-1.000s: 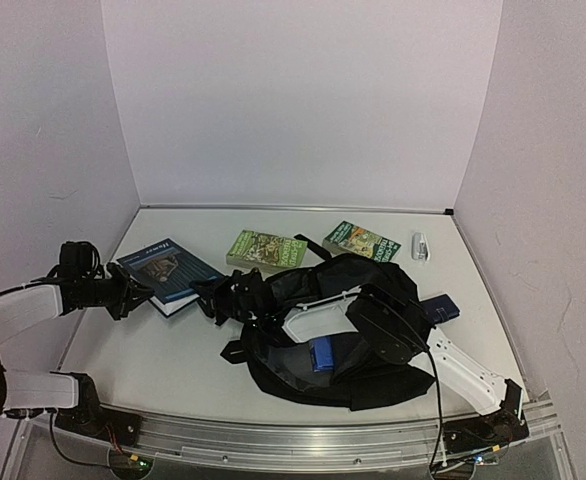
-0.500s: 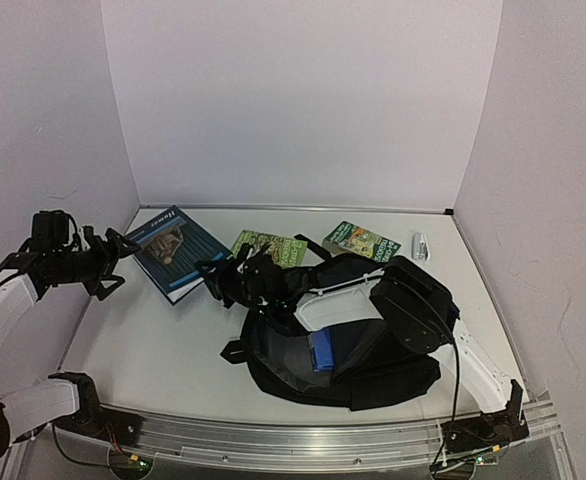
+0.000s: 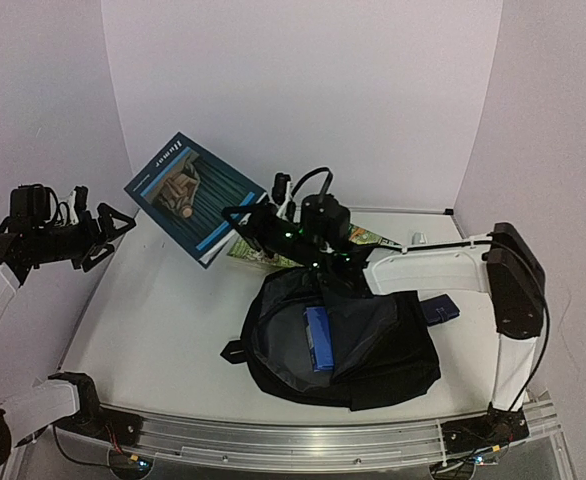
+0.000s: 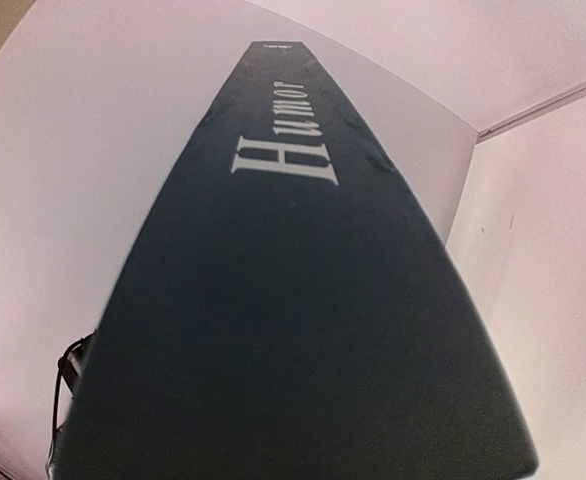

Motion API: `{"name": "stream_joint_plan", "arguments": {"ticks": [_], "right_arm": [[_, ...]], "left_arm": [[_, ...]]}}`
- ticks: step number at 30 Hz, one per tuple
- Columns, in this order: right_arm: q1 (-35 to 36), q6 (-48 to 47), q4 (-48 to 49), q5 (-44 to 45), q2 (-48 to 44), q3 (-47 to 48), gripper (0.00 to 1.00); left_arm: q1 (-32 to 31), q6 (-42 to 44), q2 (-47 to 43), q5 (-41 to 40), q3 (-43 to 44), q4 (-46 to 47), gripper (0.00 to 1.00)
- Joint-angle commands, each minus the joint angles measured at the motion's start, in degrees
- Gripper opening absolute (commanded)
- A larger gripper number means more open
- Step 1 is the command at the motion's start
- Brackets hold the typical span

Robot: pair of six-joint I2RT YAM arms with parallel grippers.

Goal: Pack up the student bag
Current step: Pick up the book from the center of the board.

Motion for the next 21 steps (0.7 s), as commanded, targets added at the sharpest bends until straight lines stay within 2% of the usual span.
{"name": "stream_joint_plan", "arguments": {"ticks": [1,4,10,15,21], "right_arm": [[-5.43,-8.50,-5.88,-9.54,-9.78,-6.42,0.18],[-10.13,-10.13,-10.33,-19.15,-13.78,-10.18,0.18],[-14.42,-14.50,-13.87,-34.50,-19.96,-17.13,0.18],[-14.88,-14.49,-13.68,-43.81,-22.51,-20.30,0.18],[-14.89,-13.71,-13.41,-49.32,-23.86,-22.17,0.15]], "left_arm": [[0.06,7.19,0.70,7.61,0.72,0.43,0.99],[-0.02,8.32,4.28,12.66,1.18,0.24,0.98],[-1.73,7.11,8.49,19.41,0.25,7.46,0.99],[-9.98,8.62,14.85,16.99,3.00,8.12,0.99],[-11.74,9.15,18.86,17.54,5.02,8.44,0.99]]}}
